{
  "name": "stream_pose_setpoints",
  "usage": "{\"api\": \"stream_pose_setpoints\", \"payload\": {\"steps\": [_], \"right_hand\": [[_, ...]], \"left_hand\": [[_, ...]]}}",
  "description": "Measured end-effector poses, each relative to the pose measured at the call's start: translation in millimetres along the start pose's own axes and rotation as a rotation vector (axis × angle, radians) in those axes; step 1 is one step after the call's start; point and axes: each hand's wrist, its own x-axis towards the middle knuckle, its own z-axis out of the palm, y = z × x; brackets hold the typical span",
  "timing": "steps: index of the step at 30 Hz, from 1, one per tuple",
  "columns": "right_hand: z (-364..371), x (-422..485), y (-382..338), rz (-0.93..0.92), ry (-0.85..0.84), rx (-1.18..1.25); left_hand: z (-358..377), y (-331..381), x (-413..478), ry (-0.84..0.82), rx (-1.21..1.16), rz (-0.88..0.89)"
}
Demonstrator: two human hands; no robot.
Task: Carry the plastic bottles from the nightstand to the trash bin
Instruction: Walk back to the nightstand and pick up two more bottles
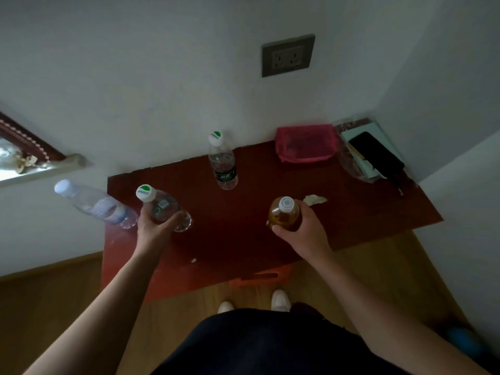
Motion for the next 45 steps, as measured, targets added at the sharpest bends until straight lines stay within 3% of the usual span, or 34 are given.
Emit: {"api": "stream_pose_setpoints", "payload": {"steps": [7,15,20,25,32,45], "right_hand": [[-8,10,5,-0.098,-0.131,-0.014],[16,1,-48,-0.294,-0.380,0.011],[61,-8,-89,-0.451,-0.567,-0.105],[112,-33,-109,-0.489,-0.716,-0.220],[174,-96,-119,-0.537,-0.897,-0.317],[327,-168,-144,-0.639,-1.146,-0.554]], "left_hand": [[7,4,-32,0.190,-0.096,-0.047],[-44,-33,-145,0.356,-0.131,-0.131],[-83,-88,-213,0.537,-0.124,-0.273],[-108,-153,-273,0.693,-0.178,-0.443],[-126,-227,-348,0.813,-0.309,-0.659],[-196,-305,-423,1.014,-0.420,-0.867]]}}
